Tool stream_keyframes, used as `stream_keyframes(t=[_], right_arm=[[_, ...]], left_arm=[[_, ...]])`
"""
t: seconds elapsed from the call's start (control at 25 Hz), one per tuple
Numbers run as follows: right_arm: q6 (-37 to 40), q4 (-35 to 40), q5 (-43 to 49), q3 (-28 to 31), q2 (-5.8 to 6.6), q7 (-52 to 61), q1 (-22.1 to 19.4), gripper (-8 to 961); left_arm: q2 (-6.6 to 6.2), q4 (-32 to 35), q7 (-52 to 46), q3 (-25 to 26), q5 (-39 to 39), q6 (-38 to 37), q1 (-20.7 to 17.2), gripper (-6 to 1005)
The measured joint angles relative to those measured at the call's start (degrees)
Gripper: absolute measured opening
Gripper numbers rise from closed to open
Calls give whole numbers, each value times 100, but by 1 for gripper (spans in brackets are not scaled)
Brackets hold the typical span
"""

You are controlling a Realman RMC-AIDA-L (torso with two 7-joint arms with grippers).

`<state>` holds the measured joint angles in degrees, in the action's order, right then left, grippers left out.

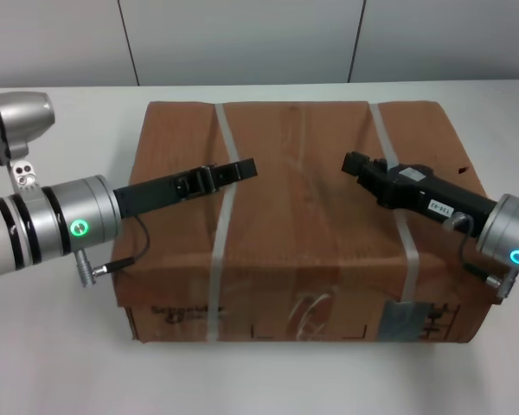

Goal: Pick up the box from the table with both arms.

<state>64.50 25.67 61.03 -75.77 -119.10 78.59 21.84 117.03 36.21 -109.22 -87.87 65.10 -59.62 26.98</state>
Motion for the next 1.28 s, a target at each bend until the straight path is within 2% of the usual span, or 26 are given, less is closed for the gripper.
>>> stream_keyframes(t=[0.24, 1.28], right_arm=[[52, 268, -111, 0, -1, -4, -162, 100], [73, 484, -144, 167, 18, -168, -259, 98]], left_arm=[[-6, 58, 22, 20, -86, -169, -58, 108], [-40, 294, 57, 51, -247, -383, -227, 108]])
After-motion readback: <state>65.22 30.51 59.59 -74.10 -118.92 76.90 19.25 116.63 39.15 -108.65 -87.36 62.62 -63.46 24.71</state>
